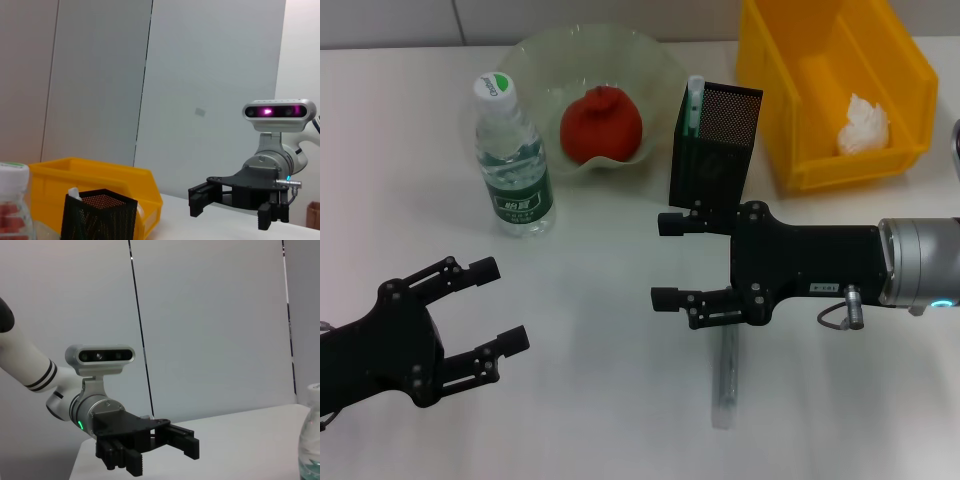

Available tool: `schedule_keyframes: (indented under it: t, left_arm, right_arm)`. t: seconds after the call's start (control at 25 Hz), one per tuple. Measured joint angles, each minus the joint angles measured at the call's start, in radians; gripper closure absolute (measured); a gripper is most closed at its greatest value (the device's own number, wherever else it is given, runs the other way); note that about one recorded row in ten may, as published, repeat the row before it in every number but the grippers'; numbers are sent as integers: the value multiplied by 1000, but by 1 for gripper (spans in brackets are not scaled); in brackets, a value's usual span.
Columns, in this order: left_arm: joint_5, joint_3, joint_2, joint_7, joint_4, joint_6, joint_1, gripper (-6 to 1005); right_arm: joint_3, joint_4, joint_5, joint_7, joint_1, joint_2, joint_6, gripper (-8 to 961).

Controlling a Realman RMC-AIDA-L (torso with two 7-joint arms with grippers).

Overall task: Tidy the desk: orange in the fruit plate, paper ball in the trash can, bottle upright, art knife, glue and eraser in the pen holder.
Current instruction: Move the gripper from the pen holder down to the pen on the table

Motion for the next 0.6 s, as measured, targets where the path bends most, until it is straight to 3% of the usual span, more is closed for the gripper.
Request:
schedule_keyframes:
  t: [0.4,0.6]
  left_arm:
    - [0,-1,0,0,-5,1,2,198]
    - [0,-1,0,0,-7,3,1,198]
  right_arm:
    - [-3,-19,-2,15,0,0,-9,141]
    - [4,-123,-61,138,-9,-6,-34,141]
